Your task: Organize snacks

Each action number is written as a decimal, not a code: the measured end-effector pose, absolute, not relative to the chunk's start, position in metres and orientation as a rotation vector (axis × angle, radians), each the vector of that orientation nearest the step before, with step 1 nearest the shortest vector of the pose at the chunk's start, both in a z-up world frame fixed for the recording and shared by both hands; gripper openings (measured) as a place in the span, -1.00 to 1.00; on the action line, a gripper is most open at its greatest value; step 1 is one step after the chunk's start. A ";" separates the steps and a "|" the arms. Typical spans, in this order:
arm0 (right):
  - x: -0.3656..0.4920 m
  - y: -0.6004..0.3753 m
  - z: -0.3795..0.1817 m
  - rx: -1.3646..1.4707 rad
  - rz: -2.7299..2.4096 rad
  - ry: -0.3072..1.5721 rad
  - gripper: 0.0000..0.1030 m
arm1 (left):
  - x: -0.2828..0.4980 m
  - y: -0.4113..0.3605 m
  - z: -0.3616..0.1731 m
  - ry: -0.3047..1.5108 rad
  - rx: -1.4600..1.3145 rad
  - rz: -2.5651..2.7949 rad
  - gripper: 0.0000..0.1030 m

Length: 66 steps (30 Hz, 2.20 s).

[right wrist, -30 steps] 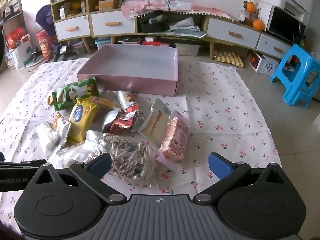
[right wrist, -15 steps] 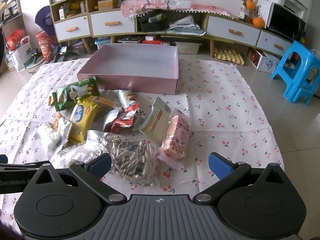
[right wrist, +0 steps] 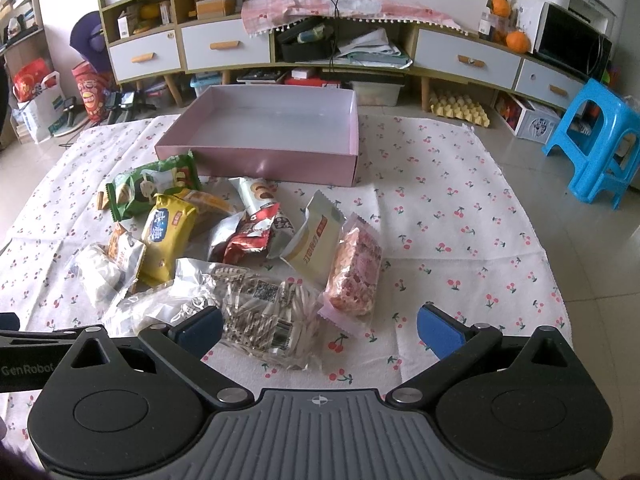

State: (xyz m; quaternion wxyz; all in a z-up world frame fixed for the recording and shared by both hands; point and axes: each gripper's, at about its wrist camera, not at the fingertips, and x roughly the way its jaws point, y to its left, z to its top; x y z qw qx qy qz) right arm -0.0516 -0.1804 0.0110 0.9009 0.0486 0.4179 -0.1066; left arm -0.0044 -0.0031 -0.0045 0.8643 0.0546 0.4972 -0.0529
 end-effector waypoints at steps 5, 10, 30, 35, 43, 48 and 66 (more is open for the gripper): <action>-0.052 -0.180 0.011 0.101 -0.220 0.864 1.00 | -0.005 -0.003 -0.005 1.043 0.114 -0.112 0.99; -0.052 -0.181 0.011 0.101 -0.220 0.865 1.00 | -0.005 -0.003 -0.004 1.042 0.115 -0.113 0.99; -0.051 -0.181 0.009 0.109 -0.220 0.873 1.00 | -0.005 -0.005 -0.003 1.041 0.116 -0.114 0.99; -0.051 -0.181 0.009 0.109 -0.220 0.873 1.00 | -0.005 -0.004 -0.002 1.042 0.115 -0.113 0.99; -0.051 -0.182 0.008 0.109 -0.227 0.872 1.00 | -0.004 -0.003 -0.002 1.033 0.119 -0.105 0.99; -0.052 -0.183 0.007 0.104 -0.230 0.871 1.00 | -0.005 -0.004 -0.002 1.028 0.123 -0.104 0.99; -0.040 -0.206 0.063 0.087 -0.131 0.735 1.00 | 0.019 0.001 0.044 0.877 0.136 -0.252 0.99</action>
